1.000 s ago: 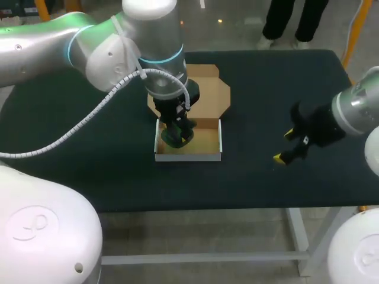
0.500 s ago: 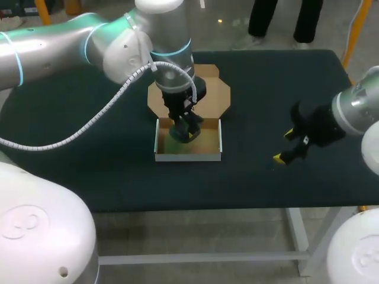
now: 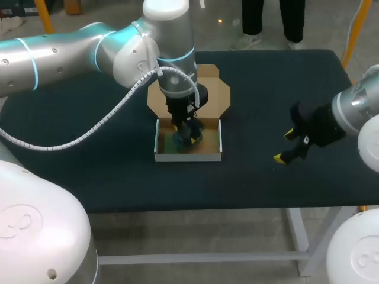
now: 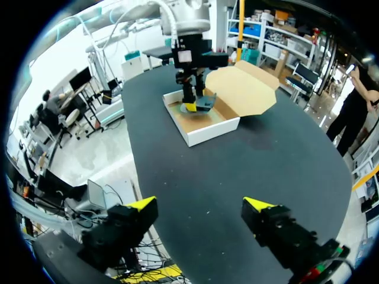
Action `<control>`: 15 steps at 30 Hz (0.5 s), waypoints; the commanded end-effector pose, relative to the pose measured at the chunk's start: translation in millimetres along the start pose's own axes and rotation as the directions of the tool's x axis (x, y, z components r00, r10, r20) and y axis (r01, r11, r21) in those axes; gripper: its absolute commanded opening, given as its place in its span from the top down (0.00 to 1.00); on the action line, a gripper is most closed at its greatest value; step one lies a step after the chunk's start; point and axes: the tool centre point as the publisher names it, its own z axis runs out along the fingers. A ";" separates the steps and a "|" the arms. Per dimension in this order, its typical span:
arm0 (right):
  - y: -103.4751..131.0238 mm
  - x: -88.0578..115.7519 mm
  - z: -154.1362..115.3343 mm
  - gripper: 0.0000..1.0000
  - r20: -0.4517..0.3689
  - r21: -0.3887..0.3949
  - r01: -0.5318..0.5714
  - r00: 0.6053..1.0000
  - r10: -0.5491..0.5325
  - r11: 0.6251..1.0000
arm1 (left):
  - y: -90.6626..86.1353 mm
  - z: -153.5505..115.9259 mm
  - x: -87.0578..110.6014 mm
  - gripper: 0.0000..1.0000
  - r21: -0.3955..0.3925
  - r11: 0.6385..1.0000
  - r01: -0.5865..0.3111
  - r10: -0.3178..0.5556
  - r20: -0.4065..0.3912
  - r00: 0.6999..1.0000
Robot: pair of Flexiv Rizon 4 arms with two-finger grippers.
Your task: Assemble the packaging by folding the flat box into shape, placing the metal phone stand inside, and closing the box properly
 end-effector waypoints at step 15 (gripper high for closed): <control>-1.1 -0.6 -1.9 0.00 -0.006 -0.005 0.002 1.000 -0.002 1.000 | -4.4 6.2 -7.9 0.00 0.014 0.998 0.063 -0.063 0.009 0.998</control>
